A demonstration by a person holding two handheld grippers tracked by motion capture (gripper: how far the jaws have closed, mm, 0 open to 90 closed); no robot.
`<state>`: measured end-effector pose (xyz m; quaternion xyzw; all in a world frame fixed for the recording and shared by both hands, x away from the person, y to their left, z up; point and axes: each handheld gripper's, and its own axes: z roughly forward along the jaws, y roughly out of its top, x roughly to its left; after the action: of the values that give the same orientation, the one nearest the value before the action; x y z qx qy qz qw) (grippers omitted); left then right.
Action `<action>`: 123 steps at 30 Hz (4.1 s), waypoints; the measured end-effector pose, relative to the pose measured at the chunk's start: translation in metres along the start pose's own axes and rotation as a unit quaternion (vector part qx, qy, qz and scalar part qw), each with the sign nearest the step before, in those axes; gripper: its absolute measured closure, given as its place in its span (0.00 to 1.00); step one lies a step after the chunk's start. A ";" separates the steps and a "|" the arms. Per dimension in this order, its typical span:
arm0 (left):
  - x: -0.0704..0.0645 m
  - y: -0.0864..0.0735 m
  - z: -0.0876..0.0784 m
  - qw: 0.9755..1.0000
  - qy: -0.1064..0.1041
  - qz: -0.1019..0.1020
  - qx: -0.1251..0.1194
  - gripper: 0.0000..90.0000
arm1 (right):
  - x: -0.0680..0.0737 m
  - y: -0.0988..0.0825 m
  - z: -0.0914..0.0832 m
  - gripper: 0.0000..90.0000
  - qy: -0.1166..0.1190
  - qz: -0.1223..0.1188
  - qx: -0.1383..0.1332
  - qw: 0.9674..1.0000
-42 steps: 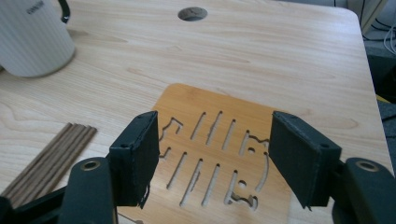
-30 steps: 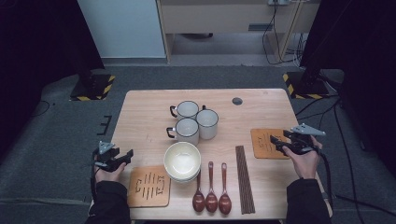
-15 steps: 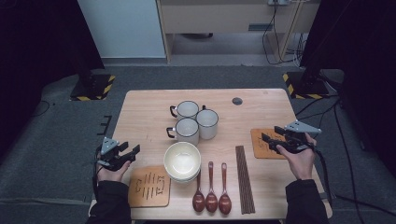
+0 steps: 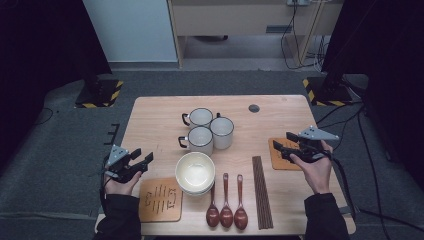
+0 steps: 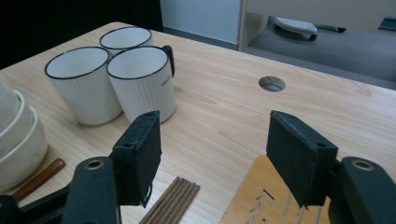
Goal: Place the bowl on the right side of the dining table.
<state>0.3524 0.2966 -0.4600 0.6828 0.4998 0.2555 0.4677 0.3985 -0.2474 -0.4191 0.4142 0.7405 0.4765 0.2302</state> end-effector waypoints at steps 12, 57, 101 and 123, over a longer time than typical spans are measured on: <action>-0.016 0.009 -0.003 1.000 -0.025 0.009 -0.015 0.53 | 0.022 0.013 0.006 0.41 0.028 -0.019 -0.008 0.999; -0.059 0.016 0.002 0.995 -0.094 0.029 -0.029 0.58 | 0.121 0.045 0.061 0.46 0.130 -0.066 -0.007 0.989; -0.082 0.004 0.025 0.992 -0.114 0.055 0.023 0.75 | 0.167 0.020 0.105 0.66 0.170 -0.078 0.054 0.981; -0.089 0.003 0.028 0.992 -0.105 0.064 0.027 0.88 | 0.173 0.008 0.117 0.88 0.167 -0.070 0.072 0.981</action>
<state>0.3434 0.2036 -0.4588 0.7485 0.4102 0.1982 0.4819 0.3928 -0.0412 -0.4538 0.2918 0.8282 0.4668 0.1055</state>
